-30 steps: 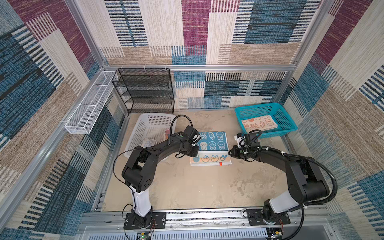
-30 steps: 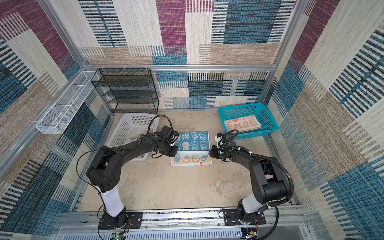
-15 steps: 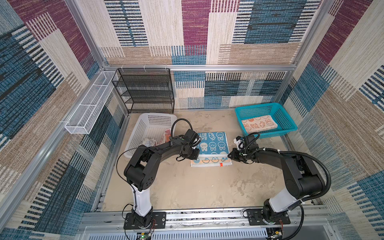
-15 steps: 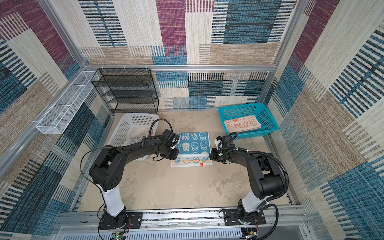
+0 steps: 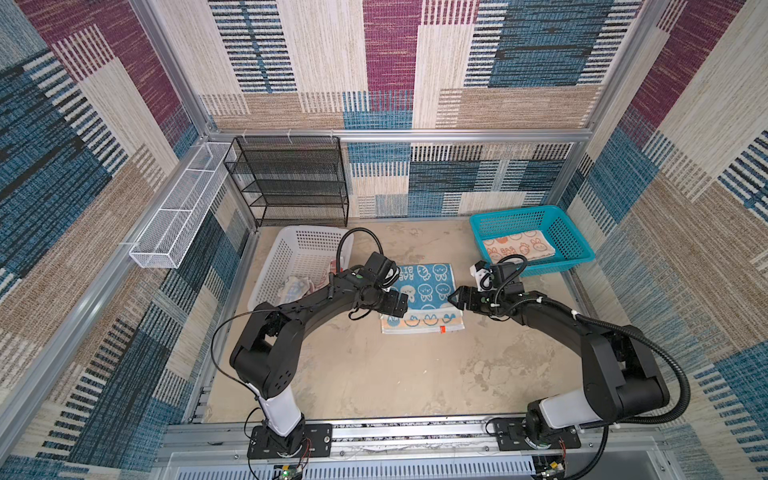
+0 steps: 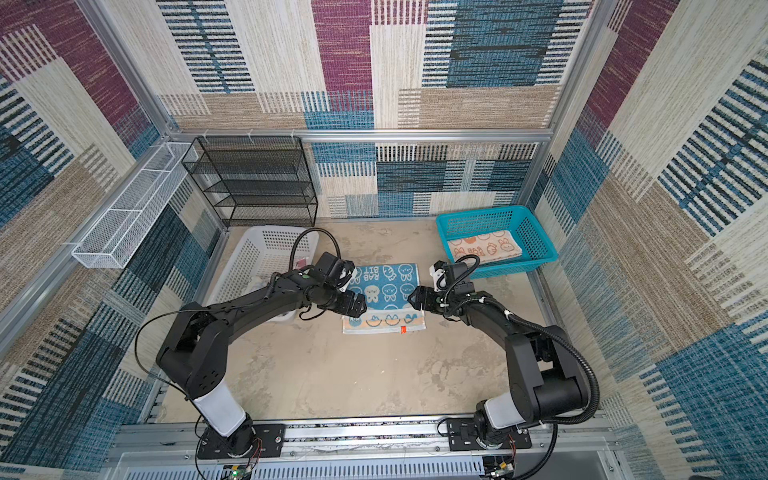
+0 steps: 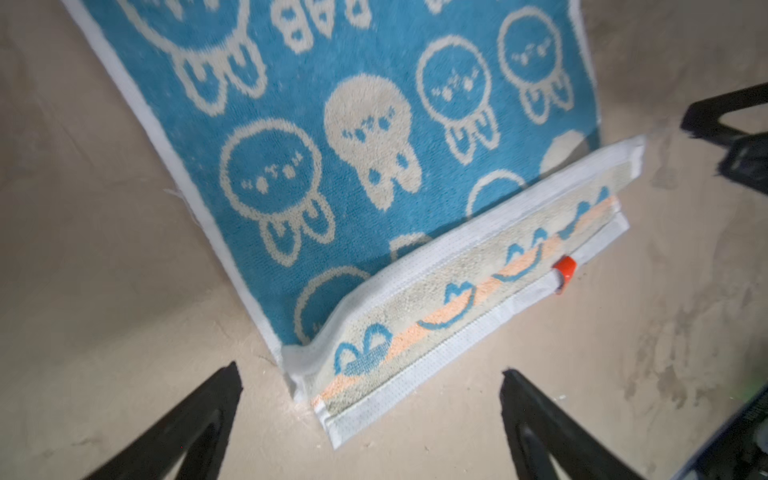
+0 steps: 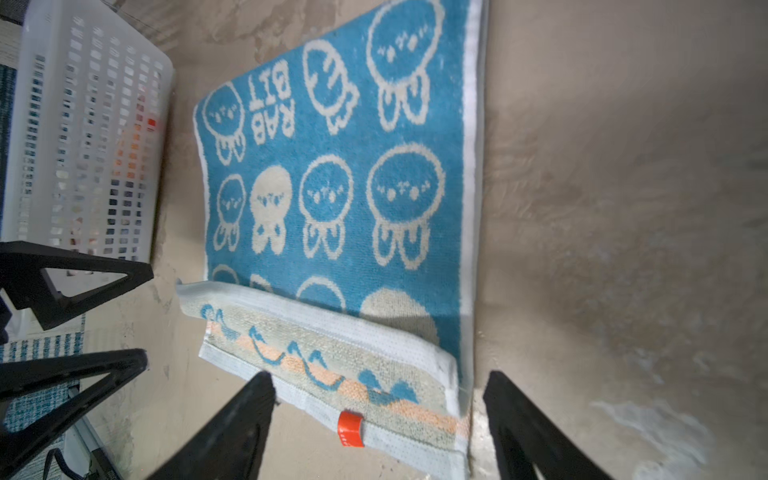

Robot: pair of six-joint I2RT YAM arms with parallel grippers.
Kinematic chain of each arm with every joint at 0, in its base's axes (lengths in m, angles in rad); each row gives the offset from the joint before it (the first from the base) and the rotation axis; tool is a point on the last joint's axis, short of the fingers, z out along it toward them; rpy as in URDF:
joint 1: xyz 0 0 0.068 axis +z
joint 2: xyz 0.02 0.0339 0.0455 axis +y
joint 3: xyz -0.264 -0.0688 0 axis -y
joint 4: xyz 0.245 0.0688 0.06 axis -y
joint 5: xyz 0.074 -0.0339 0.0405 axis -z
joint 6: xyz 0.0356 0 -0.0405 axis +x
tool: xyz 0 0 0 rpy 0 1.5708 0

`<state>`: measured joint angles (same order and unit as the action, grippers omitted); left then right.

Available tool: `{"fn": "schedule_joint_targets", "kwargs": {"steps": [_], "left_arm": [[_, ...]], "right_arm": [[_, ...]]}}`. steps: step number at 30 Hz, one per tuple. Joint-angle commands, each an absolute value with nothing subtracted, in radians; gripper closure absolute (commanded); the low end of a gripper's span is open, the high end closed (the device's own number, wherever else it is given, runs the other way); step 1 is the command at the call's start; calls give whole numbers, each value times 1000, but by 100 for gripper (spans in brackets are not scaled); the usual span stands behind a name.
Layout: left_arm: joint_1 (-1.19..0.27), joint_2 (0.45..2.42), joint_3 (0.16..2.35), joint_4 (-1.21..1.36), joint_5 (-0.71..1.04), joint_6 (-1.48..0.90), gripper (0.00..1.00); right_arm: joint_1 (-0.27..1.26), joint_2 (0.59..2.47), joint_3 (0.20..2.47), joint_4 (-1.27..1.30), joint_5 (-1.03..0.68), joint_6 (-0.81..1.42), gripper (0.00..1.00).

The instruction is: Fold and stack the towels

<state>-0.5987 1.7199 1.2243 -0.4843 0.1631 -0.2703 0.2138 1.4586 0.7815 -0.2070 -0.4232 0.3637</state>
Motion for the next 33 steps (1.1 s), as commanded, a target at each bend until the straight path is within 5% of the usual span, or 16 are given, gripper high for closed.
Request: {"fn": "schedule_joint_targets", "kwargs": {"steps": [1, 8, 17, 33], "left_arm": [[-597, 1682, 1224, -433, 184, -316, 1], [-548, 1847, 1366, -342, 403, -488, 1], [-523, 2126, 1672, -439, 472, -523, 1], [-503, 2181, 1570, -399, 473, -520, 1]], "right_arm": [[213, 1455, 806, -196, -472, 370, 3], [214, 1586, 874, -91, -607, 425, 1], [235, 1671, 889, -63, -641, 414, 1], [268, 1587, 759, -81, -632, 370, 1]]}}
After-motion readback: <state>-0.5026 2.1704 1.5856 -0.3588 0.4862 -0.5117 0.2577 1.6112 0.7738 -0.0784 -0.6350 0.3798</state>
